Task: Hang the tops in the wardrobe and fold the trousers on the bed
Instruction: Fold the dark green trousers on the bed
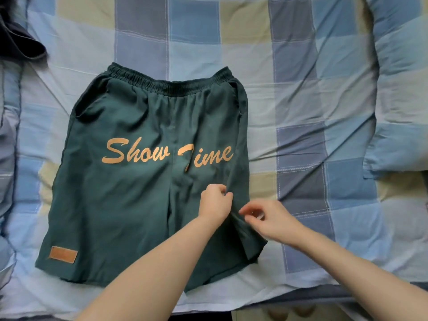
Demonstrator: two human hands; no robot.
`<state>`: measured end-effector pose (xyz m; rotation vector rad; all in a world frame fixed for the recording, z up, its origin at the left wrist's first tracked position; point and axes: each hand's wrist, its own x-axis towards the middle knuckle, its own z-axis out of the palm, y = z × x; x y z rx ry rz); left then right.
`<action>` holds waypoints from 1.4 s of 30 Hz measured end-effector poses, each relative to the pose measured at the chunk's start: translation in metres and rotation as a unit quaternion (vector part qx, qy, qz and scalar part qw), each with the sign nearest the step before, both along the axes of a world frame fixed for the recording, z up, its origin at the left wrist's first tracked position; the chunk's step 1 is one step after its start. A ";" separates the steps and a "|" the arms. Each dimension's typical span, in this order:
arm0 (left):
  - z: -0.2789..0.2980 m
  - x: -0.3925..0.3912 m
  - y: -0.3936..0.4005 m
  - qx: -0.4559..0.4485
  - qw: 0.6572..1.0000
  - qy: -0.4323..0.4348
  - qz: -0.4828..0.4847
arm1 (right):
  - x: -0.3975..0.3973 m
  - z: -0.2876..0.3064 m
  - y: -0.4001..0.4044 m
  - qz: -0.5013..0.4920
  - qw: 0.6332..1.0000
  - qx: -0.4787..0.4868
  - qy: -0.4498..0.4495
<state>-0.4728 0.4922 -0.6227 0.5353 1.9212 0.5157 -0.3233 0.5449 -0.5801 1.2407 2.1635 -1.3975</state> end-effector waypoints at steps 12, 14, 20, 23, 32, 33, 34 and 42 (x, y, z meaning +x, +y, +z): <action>-0.023 -0.033 -0.038 -0.023 0.991 -0.098 -0.085 | -0.150 -0.061 0.181 -0.311 0.947 0.032 -0.074; -0.023 -0.039 -0.042 -0.021 0.986 -0.142 -0.090 | -0.163 -0.066 0.187 -0.295 0.946 0.068 -0.117; -0.011 -0.078 -0.062 -0.001 0.967 -0.223 -0.123 | -0.186 -0.071 0.185 -0.382 0.911 0.109 -0.109; -0.001 -0.107 -0.083 0.001 0.967 -0.225 -0.115 | -0.206 -0.054 0.184 -0.490 0.868 0.061 -0.056; 0.033 -0.203 -0.197 -0.010 0.959 -0.279 -0.059 | -0.331 -0.012 0.131 -0.335 0.933 0.127 0.044; 0.034 -0.219 -0.214 -0.015 0.963 -0.264 -0.059 | -0.352 -0.008 0.119 -0.318 0.939 0.123 0.050; 0.032 -0.231 -0.228 -0.022 0.973 -0.221 -0.065 | -0.369 -0.007 0.107 -0.303 0.944 0.116 0.056; -0.004 -0.312 -0.304 -0.107 0.992 0.042 -0.041 | -0.480 -0.044 0.035 -0.158 0.983 0.093 0.027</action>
